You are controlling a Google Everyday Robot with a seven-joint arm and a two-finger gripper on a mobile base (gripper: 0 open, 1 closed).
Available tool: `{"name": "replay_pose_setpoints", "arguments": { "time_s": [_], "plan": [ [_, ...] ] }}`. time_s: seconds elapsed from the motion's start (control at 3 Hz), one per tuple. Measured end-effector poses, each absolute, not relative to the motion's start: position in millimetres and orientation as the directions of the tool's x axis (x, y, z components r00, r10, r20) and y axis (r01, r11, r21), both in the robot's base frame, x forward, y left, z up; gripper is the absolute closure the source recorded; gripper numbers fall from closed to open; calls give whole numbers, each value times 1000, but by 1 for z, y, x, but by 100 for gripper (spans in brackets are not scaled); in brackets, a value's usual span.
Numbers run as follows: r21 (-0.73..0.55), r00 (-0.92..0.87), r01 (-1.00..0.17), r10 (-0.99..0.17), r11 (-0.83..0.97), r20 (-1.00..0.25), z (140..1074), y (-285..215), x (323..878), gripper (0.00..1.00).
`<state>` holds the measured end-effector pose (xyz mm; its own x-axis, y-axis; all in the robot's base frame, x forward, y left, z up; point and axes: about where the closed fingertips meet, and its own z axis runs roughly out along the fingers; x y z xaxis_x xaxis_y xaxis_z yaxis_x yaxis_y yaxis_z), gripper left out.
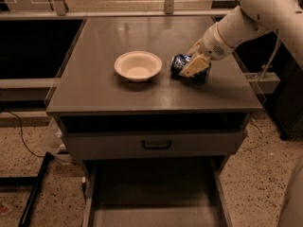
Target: Place pepsi can into middle drawer
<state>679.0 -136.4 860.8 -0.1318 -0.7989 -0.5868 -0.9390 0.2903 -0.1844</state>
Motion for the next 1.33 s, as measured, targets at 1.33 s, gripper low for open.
{"name": "replay_pose_setpoints", "arguments": {
  "time_s": [1.33],
  "plan": [
    [-163, -138, -944, -793, 287, -593, 876, -137, 660, 100]
  ]
}}
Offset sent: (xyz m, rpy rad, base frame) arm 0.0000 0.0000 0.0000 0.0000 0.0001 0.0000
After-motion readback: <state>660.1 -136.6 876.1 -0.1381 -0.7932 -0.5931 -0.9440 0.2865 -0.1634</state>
